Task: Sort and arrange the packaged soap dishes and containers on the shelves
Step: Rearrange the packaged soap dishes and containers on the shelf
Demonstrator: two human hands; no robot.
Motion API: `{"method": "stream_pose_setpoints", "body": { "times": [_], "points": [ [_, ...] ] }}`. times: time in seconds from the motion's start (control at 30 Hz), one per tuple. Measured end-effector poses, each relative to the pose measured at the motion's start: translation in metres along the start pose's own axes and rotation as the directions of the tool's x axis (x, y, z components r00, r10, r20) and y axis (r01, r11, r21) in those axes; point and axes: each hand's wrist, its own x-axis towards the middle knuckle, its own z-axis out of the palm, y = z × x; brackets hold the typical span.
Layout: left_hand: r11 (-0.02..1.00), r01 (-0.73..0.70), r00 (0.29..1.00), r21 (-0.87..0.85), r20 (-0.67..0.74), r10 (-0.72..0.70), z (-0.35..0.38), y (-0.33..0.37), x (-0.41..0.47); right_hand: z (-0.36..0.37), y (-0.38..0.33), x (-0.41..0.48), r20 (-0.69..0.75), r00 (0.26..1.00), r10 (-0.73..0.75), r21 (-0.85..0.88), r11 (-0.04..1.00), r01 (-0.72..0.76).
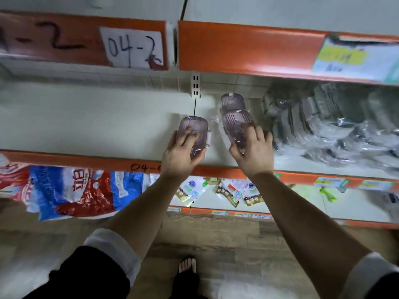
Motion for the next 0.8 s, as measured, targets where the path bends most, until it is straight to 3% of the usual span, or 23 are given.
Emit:
{"method": "stream_pose_setpoints", "body": {
  "times": [0.33, 0.8],
  "points": [
    [0.999, -0.040, 0.999, 0.007, -0.015, 0.040, -0.096, 0.057, -0.082, -0.102, -0.029, -0.091, -0.012, 1.000, 0.004, 0.024, 1.000, -0.004],
    [0.973, -0.224, 0.927, 0.053, -0.296, 0.229, -0.233, 0.114, -0.124, -0.239, -0.076, -0.136, -0.261, 0.957, -0.123, 0.197, 0.964, 0.178]
  ]
}}
